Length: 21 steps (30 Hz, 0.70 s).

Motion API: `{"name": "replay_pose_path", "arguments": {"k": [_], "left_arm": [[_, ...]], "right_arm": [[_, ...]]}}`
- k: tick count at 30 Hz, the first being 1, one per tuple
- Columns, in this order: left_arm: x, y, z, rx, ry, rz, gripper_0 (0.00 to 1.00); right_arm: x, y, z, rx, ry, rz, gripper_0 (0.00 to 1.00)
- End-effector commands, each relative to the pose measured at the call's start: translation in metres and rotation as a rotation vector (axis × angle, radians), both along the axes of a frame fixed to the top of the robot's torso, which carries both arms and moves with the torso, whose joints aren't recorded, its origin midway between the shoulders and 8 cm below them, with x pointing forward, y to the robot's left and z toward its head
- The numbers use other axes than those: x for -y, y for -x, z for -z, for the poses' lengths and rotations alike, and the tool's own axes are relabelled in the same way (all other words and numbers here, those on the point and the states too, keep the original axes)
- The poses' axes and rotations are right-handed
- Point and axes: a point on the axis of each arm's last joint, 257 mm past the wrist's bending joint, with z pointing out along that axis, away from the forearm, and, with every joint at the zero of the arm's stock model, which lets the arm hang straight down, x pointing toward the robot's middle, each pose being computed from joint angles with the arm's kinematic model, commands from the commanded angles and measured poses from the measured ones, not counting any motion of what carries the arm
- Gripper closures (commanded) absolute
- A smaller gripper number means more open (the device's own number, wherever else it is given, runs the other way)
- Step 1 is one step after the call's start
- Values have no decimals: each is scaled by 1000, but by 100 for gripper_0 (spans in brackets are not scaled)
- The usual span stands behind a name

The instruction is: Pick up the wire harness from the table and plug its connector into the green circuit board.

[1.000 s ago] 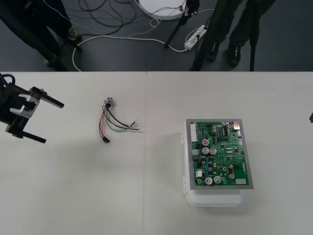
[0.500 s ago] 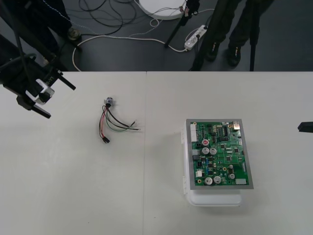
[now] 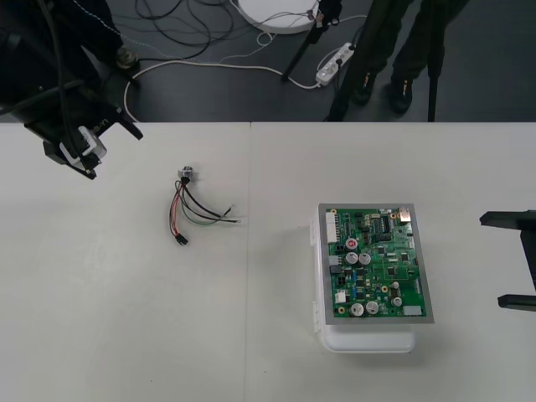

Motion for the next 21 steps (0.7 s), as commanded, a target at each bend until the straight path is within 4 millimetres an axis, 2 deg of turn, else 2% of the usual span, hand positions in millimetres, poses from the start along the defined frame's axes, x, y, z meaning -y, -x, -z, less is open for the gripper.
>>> {"name": "replay_pose_path", "arguments": {"k": [1, 14, 18, 21], "left_arm": [[28, -31, -39, 188, -10, 180, 0], [61, -56, -56, 352, -130, 423, 0], [68, -61, -52, 371, -138, 465, 0], [65, -69, -47, 383, -169, 480, 0]], "right_arm": [[2, -4, -4, 86, 23, -51, 0], [0, -18, 12, 225, 29, -69, 0], [-5, -21, 23, 203, 15, -66, 0], [-6, -27, 28, 194, 5, -50, 0]]}}
